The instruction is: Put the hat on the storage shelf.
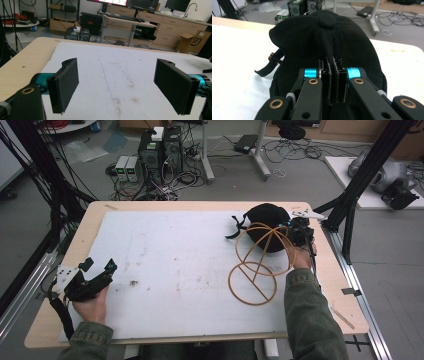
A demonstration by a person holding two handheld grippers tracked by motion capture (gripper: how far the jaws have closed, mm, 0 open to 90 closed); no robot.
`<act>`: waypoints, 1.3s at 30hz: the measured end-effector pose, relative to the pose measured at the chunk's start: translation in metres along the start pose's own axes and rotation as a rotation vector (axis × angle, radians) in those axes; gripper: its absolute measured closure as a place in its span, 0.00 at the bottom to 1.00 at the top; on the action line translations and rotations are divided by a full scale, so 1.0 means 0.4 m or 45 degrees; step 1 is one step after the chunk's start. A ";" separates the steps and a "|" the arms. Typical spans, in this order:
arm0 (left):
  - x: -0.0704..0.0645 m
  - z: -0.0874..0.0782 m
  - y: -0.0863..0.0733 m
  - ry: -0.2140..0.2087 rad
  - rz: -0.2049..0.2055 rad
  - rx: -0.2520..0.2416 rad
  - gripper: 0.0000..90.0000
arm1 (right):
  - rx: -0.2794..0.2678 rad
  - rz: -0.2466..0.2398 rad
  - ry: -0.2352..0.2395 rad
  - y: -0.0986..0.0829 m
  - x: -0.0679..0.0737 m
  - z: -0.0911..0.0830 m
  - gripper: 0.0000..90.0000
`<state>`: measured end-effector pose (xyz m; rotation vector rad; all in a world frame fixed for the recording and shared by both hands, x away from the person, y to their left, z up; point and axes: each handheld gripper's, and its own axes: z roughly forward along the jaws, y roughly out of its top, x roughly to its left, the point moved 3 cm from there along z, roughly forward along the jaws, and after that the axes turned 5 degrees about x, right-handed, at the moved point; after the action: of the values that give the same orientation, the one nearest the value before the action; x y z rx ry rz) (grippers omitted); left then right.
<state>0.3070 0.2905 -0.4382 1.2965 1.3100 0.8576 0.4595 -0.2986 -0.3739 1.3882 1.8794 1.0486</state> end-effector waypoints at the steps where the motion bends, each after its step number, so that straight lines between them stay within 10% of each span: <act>1: 0.000 0.000 0.000 -0.001 -0.001 0.000 0.22 | -0.005 0.007 -0.007 0.004 -0.001 -0.005 0.97; 16: -0.003 0.007 -0.002 -0.006 -0.005 0.003 0.23 | -0.115 -0.039 -0.057 0.094 -0.019 -0.089 0.97; 39: -0.002 0.014 -0.009 0.000 -0.023 0.010 0.23 | -0.376 -0.003 0.019 0.148 -0.009 -0.204 0.97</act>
<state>0.3115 0.2883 -0.4427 1.2890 1.3246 0.8404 0.4244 -0.3137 -0.2807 1.2088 1.6555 1.2796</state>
